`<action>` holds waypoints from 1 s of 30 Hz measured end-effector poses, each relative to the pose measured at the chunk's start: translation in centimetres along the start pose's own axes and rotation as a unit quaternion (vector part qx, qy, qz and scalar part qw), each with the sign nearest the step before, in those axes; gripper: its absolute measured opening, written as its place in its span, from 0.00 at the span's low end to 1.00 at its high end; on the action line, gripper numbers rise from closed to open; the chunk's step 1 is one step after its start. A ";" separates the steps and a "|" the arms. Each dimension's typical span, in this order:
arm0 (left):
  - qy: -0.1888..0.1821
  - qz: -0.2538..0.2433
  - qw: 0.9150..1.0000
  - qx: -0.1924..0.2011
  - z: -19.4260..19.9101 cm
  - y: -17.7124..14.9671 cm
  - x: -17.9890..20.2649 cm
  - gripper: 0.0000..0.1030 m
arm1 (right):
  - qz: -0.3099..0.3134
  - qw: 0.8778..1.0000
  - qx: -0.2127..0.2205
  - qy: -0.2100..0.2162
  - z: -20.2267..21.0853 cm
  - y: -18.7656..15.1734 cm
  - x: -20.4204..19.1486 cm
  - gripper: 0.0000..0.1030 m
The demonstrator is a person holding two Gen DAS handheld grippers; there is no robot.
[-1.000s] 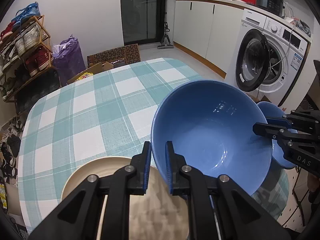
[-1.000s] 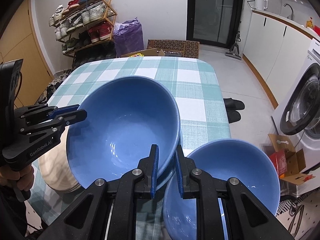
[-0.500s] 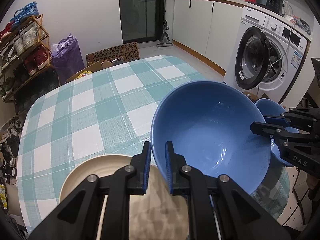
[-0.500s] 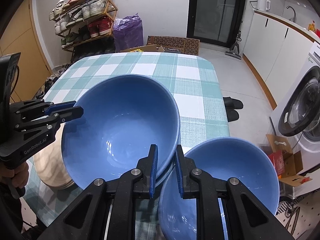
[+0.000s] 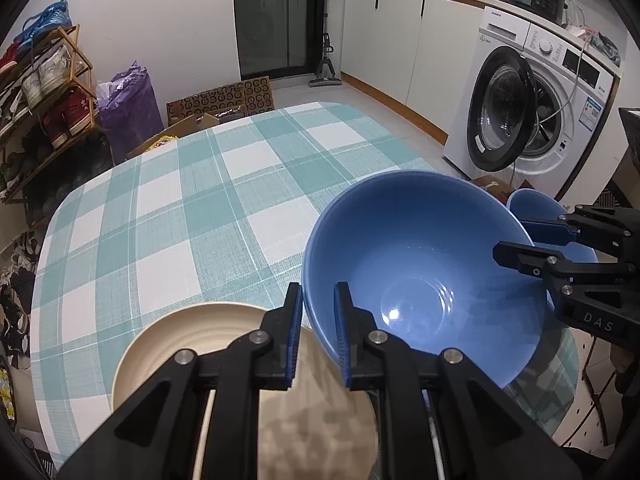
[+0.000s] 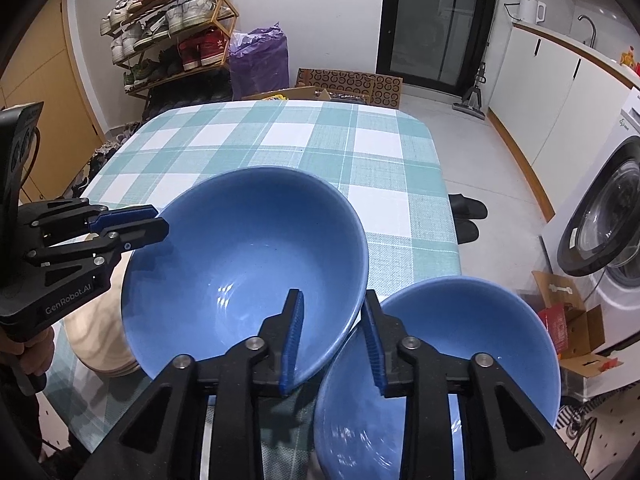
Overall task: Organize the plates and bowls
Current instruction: 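Open both grippers to release the nested blue bowl, then move both open grippers to the rim of the remaining blue bowl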
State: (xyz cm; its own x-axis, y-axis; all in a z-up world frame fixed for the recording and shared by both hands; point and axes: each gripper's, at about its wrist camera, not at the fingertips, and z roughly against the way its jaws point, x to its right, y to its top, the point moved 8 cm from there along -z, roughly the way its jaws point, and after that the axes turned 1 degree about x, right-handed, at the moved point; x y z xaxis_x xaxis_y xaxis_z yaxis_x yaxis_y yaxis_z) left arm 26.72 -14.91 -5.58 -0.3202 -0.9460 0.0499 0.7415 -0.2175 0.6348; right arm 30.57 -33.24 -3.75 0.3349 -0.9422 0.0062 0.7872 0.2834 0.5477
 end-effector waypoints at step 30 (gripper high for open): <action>-0.018 0.042 0.998 0.043 5.1 -0.3 0.6 1.00 | -0.031 0.995 0.085 0.042 7.9 -0.1 2.5 0.99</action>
State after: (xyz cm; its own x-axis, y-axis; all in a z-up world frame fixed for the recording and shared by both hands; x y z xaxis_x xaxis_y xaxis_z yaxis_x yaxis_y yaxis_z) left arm 23.32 -14.15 -1.82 -0.2812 -0.9505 0.1325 0.7137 -0.1148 0.6910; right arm 27.24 -37.09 2.77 0.3356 -0.9368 -0.0989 0.7113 0.1832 0.6786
